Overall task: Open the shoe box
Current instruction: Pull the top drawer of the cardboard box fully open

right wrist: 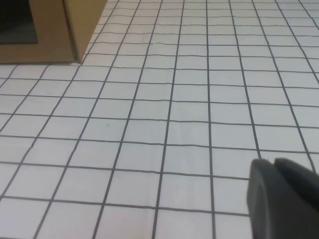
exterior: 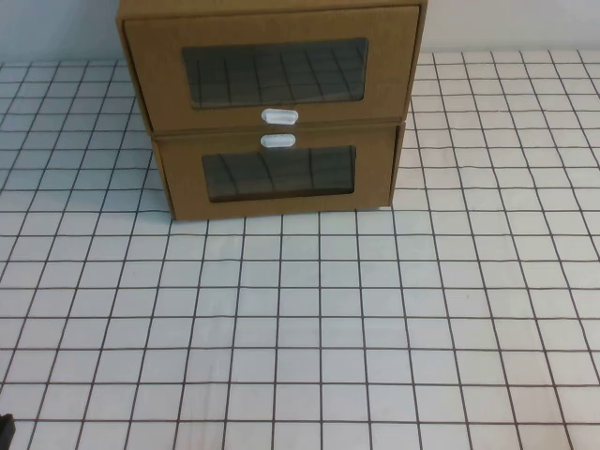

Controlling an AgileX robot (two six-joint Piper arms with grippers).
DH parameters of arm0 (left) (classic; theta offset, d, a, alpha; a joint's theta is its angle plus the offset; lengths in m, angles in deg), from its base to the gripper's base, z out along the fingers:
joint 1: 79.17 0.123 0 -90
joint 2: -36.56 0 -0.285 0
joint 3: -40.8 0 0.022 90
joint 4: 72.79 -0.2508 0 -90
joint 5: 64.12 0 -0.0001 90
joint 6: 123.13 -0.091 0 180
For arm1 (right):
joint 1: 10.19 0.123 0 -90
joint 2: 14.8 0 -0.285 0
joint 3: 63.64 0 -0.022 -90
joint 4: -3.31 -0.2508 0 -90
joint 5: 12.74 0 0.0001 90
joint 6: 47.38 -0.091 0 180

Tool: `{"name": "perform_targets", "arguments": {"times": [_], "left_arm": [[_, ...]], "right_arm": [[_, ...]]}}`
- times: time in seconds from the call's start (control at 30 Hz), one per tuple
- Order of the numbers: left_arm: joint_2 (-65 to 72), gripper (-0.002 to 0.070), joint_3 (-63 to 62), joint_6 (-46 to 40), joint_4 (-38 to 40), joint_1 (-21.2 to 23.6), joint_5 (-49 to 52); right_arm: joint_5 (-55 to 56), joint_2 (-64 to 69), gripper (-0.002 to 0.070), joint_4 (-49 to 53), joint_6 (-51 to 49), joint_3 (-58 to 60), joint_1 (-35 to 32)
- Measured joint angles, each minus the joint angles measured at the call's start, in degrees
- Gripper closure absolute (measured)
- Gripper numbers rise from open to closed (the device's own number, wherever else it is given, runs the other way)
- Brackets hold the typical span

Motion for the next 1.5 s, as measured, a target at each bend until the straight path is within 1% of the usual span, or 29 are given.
{"name": "perform_targets", "arguments": {"times": [1.1, 1.2, 1.3, 1.4, 1.5], "left_arm": [[0.0, 0.0677, 0.0, 1.1, 0.2, 0.0, -1.7], [0.0, 0.0677, 0.0, 3.0, 2.9, 0.0, -3.3], [0.0, 0.0677, 0.0, 7.1, 9.3, 0.0, -7.1], [0.0, 0.0677, 0.0, 9.0, 16.1, 0.0, -11.2], [0.0, 0.0677, 0.0, 9.8, 18.5, 0.0, -14.4]], "right_arm": [[0.0, 0.0, 0.0689, 0.0, 0.0, 0.0, 0.0], [0.0, 0.0, 0.0689, 0.0, 0.0, 0.0, 0.0], [0.0, 0.0, 0.069, 0.0, 0.0, 0.0, 0.0], [0.0, 0.0, 0.0689, 0.0, 0.0, 0.0, 0.0], [0.0, 0.0, 0.0689, 0.0, 0.0, 0.0, 0.0]]}}
